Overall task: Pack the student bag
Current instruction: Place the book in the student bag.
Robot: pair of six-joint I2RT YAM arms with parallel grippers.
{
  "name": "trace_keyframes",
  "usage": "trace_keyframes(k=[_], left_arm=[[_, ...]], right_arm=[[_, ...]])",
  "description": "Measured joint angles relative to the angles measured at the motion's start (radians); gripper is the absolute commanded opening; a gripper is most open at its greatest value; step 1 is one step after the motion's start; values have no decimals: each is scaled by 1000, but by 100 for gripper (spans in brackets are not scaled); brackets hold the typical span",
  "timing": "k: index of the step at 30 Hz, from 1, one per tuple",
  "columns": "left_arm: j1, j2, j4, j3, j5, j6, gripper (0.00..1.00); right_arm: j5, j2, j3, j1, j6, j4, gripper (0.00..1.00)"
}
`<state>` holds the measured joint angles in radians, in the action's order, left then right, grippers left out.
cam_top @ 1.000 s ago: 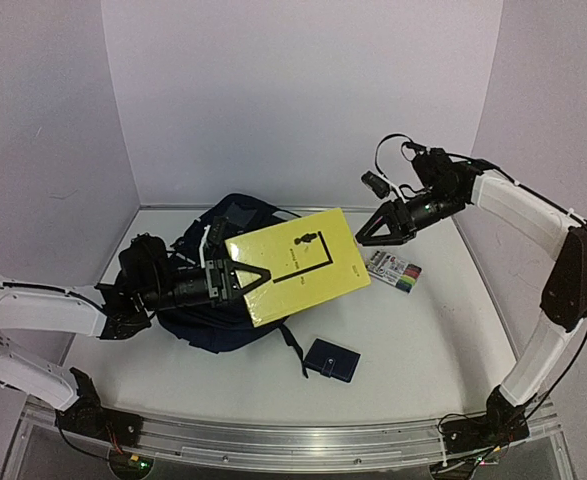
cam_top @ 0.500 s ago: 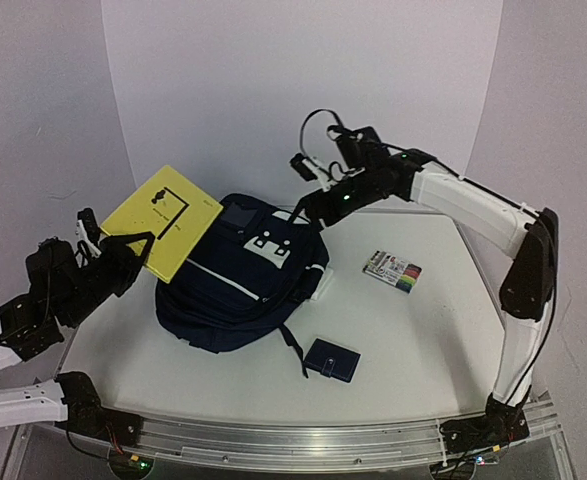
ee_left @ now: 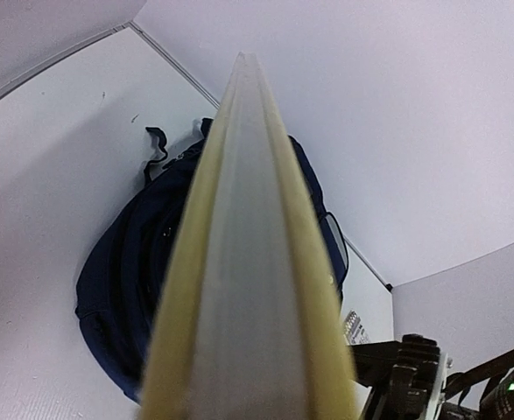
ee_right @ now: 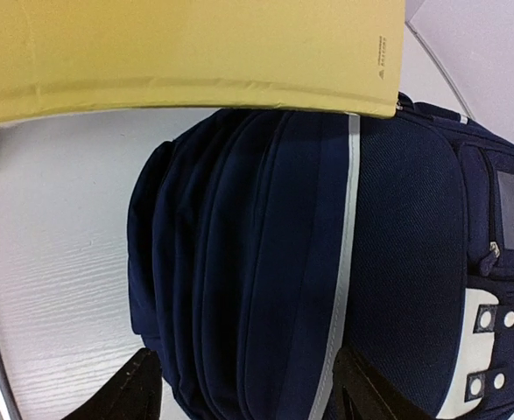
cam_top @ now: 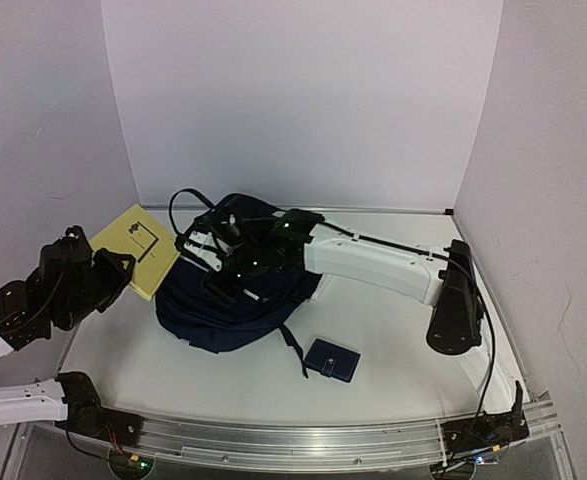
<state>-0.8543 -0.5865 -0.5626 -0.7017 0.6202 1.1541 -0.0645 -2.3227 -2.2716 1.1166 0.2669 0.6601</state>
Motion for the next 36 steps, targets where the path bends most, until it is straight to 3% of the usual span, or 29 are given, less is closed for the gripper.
trace_keyframes(k=[5,8,10,14,17,28,36], left_arm=[[0,-18,-33,-17,8,11,0],[0,-19,-32,-17,6,11,0],[0,-25,-30,-17,3,11,0],[0,-60,-9,-17,-6,10,0],[0,-99,14,-17,-23,6,0],[0,-135,237,14,-178,-119,0],[0,-147,392,48,-390,-213,0]], right_arm=[[87,-97,-59,16,28,-13,67],[141,-138,-64,11,43,-17,61],[177,-160,-64,8,52,-17,50],[196,-174,-64,-1,58,-17,14],[178,-173,-59,-9,40,-24,1],[-130,-98,-26,-218,-57,-32,0],[-357,-89,-126,-353,-163,-12,0]])
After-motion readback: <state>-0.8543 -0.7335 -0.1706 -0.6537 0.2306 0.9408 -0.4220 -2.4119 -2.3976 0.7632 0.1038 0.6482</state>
